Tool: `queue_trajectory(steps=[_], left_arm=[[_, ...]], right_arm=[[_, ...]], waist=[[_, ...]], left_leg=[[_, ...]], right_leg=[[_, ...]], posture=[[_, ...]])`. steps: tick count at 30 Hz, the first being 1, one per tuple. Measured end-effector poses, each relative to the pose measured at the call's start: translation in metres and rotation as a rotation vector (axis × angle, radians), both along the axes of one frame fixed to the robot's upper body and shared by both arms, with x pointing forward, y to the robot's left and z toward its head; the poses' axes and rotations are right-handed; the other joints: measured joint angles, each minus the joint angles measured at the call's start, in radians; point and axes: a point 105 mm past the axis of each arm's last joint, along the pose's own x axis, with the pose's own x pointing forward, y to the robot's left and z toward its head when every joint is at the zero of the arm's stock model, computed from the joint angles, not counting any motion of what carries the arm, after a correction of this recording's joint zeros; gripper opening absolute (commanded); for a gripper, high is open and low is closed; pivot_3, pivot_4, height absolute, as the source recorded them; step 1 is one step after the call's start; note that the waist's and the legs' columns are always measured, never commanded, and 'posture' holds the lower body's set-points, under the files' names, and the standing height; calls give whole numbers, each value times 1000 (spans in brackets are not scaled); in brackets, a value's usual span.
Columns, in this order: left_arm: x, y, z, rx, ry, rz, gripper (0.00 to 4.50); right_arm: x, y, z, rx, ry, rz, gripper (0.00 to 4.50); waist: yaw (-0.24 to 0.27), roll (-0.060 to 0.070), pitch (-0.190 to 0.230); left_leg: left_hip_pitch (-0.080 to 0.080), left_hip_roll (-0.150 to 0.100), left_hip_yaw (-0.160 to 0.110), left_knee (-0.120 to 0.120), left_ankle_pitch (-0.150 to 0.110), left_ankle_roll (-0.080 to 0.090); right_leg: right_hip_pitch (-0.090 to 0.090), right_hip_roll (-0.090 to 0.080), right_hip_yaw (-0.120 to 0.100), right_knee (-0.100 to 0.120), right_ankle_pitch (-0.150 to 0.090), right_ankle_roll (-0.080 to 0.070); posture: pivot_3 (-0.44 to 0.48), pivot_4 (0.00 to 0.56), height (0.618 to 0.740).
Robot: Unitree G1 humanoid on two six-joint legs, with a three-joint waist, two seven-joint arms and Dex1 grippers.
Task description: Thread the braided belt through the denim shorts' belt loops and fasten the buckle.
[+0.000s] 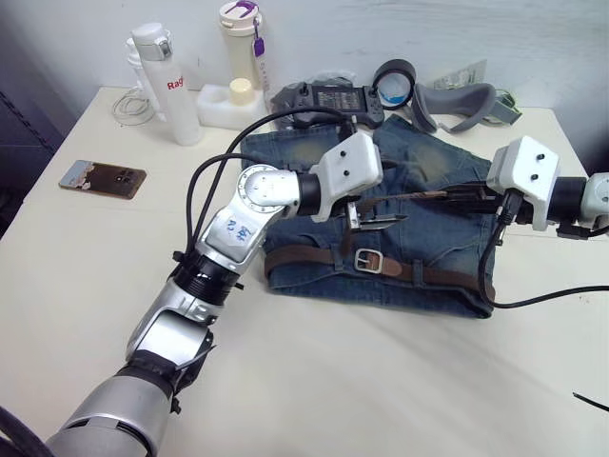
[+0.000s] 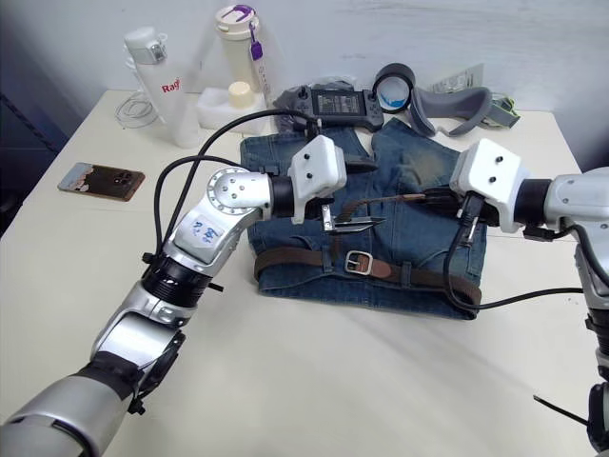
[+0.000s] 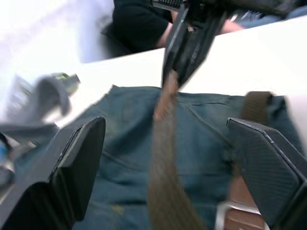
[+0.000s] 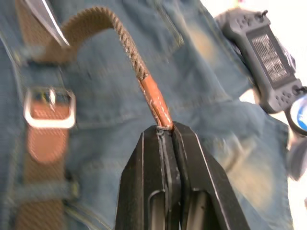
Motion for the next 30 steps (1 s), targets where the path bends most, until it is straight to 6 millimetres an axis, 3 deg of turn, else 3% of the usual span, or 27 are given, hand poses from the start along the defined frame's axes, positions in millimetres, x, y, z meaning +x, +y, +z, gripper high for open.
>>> queue_trajectory(steps=[4,5,7,15,22,23,24,26,30], left_arm=[[4,-6,-3,-13,9,12,4441],[4,-6,-3,-8,-1,15,3903],[5,-5,-3,1,-14,22,3372],[6,-1,-5,22,-9,7,28],[4,4,-4,48,-23,-9,28],[5,6,-3,46,-21,-3,0],[6,8,-3,46,-15,4,0],[12,17,-7,48,10,43,0],[30,62,-27,76,91,192,0]], right_arm=[[-2,8,4,28,8,8,0],[-2,8,5,29,6,6,0],[-2,8,4,31,11,2,0],[-1,7,4,27,7,-3,0],[-1,10,4,21,-13,17,0],[0,11,4,33,-14,17,562],[1,13,3,48,-7,15,752],[2,11,0,70,28,-2,1559],[-11,22,-24,79,121,32,3504]], waist=[[-1,0,0],[-2,0,0],[-2,0,0],[-3,0,0],[-4,0,0],[-4,0,0],[-4,0,0],[-4,0,0],[-9,0,0]], left_leg=[[0,0,-1,1,0,0],[0,0,-1,1,0,0],[0,0,-1,1,0,0],[0,0,-1,2,0,0],[0,0,-1,3,0,0],[0,0,-1,4,0,0],[0,0,-1,4,0,0],[0,0,-1,4,0,0],[0,1,-1,4,0,0]], right_leg=[[0,0,0,2,0,0],[0,0,0,2,0,0],[0,0,0,2,0,0],[0,0,0,3,0,0],[0,0,0,3,0,0],[0,0,0,4,0,0],[0,0,0,4,0,0],[0,0,0,4,0,0],[-1,1,0,5,0,0]], posture=[[0,150,731],[0,150,731],[0,150,731],[0,150,731],[0,150,731],[0,150,731],[0,150,731],[0,150,731],[0,150,731]])
